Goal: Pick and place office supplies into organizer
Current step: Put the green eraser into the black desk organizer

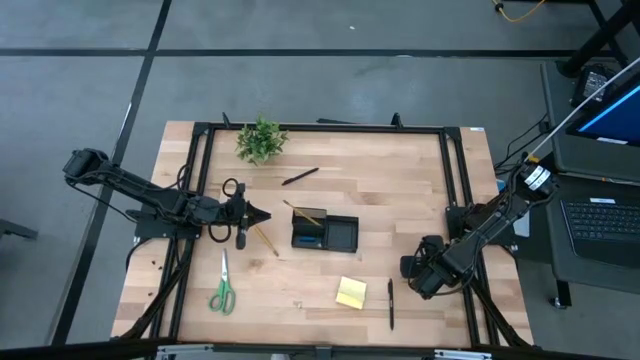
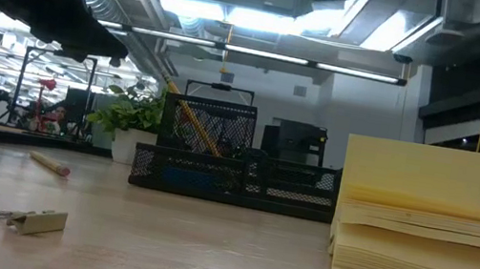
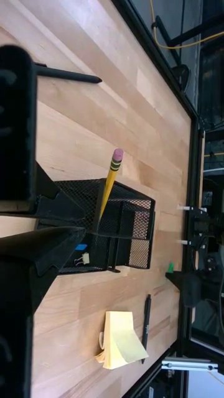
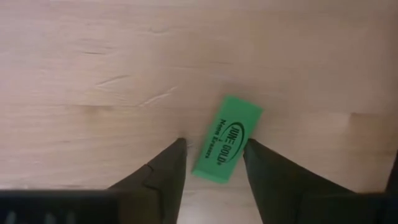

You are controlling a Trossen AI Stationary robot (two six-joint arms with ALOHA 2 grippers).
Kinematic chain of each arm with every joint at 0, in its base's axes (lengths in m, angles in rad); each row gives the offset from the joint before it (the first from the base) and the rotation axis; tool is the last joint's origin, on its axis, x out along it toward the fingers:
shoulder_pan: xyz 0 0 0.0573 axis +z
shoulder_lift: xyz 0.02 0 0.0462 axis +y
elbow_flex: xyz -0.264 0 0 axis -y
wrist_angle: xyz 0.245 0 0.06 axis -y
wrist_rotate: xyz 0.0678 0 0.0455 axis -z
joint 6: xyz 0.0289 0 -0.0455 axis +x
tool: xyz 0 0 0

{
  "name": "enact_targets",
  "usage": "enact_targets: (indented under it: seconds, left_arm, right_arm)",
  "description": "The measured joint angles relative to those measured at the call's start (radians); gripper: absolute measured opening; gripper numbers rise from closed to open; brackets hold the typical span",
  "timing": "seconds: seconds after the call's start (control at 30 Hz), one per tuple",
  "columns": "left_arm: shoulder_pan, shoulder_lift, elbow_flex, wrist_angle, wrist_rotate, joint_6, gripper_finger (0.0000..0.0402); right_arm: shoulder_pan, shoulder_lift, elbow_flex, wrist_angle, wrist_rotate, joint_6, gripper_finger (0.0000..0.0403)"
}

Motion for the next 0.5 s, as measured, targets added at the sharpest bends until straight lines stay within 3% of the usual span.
enact_targets:
  seconds: [0.5]
  left_arm:
    - [0.000, 0.000, 0.000, 0.000, 0.000, -0.002, 0.0026]
  right_arm:
    - [-0.001, 0.001, -0.001, 0.019, 0.021, -0.162, 0.0079]
